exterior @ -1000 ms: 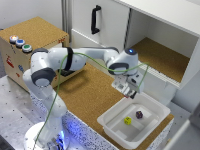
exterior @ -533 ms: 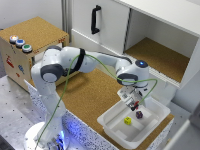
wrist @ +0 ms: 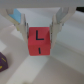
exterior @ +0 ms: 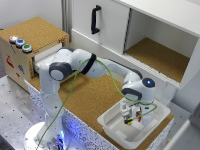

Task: Store the pink block inside the box

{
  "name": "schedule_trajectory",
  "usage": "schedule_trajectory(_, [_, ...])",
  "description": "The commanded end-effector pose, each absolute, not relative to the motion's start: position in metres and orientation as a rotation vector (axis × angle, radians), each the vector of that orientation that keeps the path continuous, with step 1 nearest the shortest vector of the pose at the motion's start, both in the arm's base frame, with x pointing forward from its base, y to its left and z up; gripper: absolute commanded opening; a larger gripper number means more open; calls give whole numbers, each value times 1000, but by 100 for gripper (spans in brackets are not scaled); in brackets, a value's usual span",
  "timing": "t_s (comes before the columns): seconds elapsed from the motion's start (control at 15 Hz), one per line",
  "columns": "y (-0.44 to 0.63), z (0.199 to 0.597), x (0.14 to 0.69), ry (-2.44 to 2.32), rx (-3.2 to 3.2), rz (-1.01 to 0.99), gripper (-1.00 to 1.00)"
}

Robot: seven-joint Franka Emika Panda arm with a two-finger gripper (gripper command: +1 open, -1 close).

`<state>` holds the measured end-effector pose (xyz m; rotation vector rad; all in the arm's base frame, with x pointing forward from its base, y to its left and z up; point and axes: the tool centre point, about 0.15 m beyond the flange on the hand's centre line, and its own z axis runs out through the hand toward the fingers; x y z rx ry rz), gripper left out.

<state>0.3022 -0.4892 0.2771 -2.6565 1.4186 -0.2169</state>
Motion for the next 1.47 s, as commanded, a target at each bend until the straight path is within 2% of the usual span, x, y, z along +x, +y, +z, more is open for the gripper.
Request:
schedule_trajectory(0.0, [-498,236,324,1565,-2523,-154,-100])
schedule_trajectory(0.4, [-497,233,346,1600,-2504,-38,-100])
schedule_trajectory(0.47, [-496,232,346,1604,-2492,-31,100])
schedule_trajectory(1.07, [-480,271,334,1685,-2513,-108,100])
schedule_trajectory(1.4, [-460,312,346,1461,-2708,-165,100])
